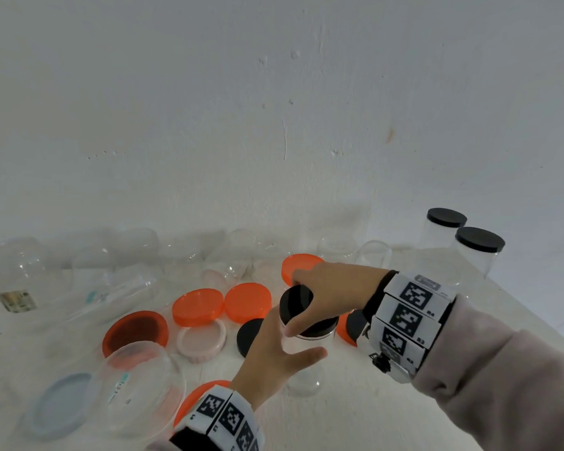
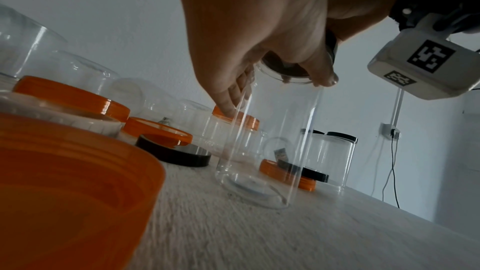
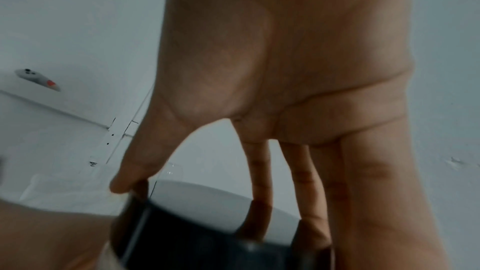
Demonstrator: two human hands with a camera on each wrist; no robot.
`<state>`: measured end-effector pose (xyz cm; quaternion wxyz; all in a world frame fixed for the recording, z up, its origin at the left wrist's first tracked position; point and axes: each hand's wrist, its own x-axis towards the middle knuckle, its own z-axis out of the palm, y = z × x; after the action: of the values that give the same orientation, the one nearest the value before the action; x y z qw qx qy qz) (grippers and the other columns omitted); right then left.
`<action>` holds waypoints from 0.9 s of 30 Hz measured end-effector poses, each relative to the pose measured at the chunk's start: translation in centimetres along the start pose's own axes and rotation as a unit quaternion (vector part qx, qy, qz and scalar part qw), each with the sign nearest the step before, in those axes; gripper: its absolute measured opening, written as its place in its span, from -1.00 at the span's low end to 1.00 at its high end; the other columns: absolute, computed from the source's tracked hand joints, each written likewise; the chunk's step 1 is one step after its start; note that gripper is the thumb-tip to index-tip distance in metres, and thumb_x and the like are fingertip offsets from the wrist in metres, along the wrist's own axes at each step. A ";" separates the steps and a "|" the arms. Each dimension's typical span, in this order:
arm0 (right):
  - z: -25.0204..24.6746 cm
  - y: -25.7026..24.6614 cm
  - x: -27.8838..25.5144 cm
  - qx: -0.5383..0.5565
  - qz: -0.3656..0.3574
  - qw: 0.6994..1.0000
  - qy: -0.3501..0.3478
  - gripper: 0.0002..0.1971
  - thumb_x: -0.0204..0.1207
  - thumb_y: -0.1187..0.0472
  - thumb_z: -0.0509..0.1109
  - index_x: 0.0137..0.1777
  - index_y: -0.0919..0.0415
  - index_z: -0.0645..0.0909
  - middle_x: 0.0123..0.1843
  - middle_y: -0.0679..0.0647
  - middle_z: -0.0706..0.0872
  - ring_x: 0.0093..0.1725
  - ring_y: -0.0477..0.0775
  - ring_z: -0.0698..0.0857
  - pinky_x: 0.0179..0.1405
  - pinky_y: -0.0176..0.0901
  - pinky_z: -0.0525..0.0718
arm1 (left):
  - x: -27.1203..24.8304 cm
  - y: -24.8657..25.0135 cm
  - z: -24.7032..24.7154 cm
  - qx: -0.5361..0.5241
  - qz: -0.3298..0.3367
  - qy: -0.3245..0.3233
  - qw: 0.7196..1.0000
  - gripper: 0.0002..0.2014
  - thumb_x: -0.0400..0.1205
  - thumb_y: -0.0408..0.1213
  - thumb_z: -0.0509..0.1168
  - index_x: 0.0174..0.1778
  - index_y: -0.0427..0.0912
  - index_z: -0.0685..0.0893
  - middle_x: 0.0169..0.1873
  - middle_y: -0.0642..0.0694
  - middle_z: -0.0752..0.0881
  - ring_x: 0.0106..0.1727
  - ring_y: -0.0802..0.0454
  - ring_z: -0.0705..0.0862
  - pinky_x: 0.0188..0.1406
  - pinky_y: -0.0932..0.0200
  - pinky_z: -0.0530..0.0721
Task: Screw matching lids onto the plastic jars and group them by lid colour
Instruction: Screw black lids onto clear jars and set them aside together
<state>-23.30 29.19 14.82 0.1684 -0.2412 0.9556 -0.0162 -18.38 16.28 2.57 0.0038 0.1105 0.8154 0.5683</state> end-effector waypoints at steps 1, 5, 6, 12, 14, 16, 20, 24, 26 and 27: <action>-0.3 0.0 -0.1 -0.002 0.000 1.000 -0.024 -0.21 0.26 -0.37 0.51 0.42 -0.07 0.36 0.17 -0.09 0.56 0.08 -0.02 0.60 -0.01 -0.10 0.64 | 0.1 -0.1 0.0 -0.005 -0.003 0.001 1.000 -0.12 0.37 0.02 0.56 0.56 0.13 0.24 0.38 0.23 0.51 0.42 0.27 0.47 0.49 0.08 0.46; -0.9 -0.2 -0.3 -0.032 -0.034 0.996 -0.076 -0.09 0.32 -0.09 0.59 0.61 -0.23 0.15 0.24 -0.11 0.34 0.29 0.06 0.46 0.20 0.03 0.61 | 0.2 -0.4 0.2 -0.005 -0.015 0.006 1.000 -0.14 0.38 0.00 0.58 0.52 0.16 0.25 0.35 0.24 0.52 0.41 0.26 0.48 0.47 0.12 0.47; -0.9 -0.2 -0.2 -0.034 -0.040 0.996 -0.070 -0.12 0.33 -0.07 0.59 0.60 -0.22 0.19 0.22 -0.11 0.35 0.24 0.03 0.46 0.16 -0.01 0.62 | 0.2 -0.4 0.2 -0.003 -0.014 0.008 1.000 -0.14 0.37 0.01 0.58 0.52 0.16 0.25 0.35 0.25 0.52 0.41 0.26 0.48 0.47 0.12 0.47; -0.1 -0.2 0.2 -0.019 -0.022 1.000 -0.003 -0.37 0.30 -0.34 0.50 0.26 -0.02 0.49 -0.04 -0.12 0.56 -0.12 -0.10 0.56 -0.21 -0.20 0.56 | 0.1 -0.6 0.1 -0.006 0.002 0.004 1.000 -0.14 0.37 0.06 0.56 0.54 0.17 0.25 0.36 0.28 0.52 0.40 0.32 0.48 0.44 0.11 0.49; 0.1 -0.3 0.4 -0.021 -0.014 1.000 0.011 -0.39 0.30 -0.38 0.47 0.17 0.02 0.50 -0.11 -0.12 0.57 -0.17 -0.12 0.56 -0.21 -0.19 0.57 | 0.1 -0.7 0.1 -0.008 0.005 0.002 1.000 -0.14 0.37 0.09 0.55 0.53 0.20 0.24 0.38 0.29 0.50 0.41 0.34 0.46 0.43 0.17 0.47; -0.1 -0.3 0.2 -0.022 -0.010 1.000 -0.005 -0.35 0.30 -0.37 0.48 0.25 0.01 0.48 -0.04 -0.13 0.57 -0.07 -0.04 0.60 -0.14 -0.17 0.59 | 0.1 -0.7 0.2 -0.009 0.001 0.002 1.000 -0.15 0.37 0.08 0.56 0.52 0.20 0.25 0.38 0.29 0.51 0.40 0.34 0.47 0.42 0.17 0.47; -0.8 -0.2 -0.2 -0.040 -0.034 0.996 -0.075 -0.10 0.31 -0.13 0.59 0.60 -0.22 0.17 0.20 -0.13 0.34 0.23 0.03 0.47 0.12 -0.02 0.60 | 0.2 -0.9 0.3 -0.014 -0.009 0.013 1.000 -0.17 0.36 0.02 0.59 0.48 0.18 0.28 0.33 0.23 0.55 0.37 0.29 0.51 0.45 0.14 0.49; -0.7 -0.1 0.0 -0.029 -0.051 0.998 -0.032 -0.23 0.29 -0.18 0.58 0.50 -0.14 0.37 0.15 -0.12 0.48 0.15 0.00 0.53 0.09 -0.06 0.66 | 0.2 -0.9 0.4 -0.018 -0.008 0.015 1.000 -0.13 0.36 0.02 0.59 0.53 0.13 0.27 0.35 0.21 0.54 0.40 0.23 0.51 0.47 0.04 0.49; -0.3 -0.1 0.1 -0.025 -0.037 0.999 -0.006 -0.32 0.26 -0.31 0.54 0.35 -0.08 0.49 0.06 -0.13 0.56 0.06 -0.01 0.59 -0.02 -0.10 0.69 | 0.1 -0.9 0.4 -0.015 -0.006 0.014 1.000 -0.13 0.37 0.02 0.58 0.54 0.14 0.26 0.36 0.22 0.53 0.40 0.24 0.50 0.47 0.02 0.50; 0.0 -0.2 0.1 -0.024 -0.031 0.999 0.007 -0.35 0.26 -0.35 0.51 0.27 -0.05 0.52 0.00 -0.13 0.58 -0.01 -0.02 0.61 -0.09 -0.14 0.67 | 0.1 -0.9 0.3 -0.012 -0.005 0.014 1.000 -0.13 0.37 0.03 0.58 0.54 0.15 0.26 0.36 0.24 0.53 0.40 0.25 0.49 0.46 0.03 0.50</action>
<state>-23.33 28.98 14.84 0.1552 -0.2747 0.9489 0.0000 -18.64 16.31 1.60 -0.0036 0.0986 0.8088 0.5798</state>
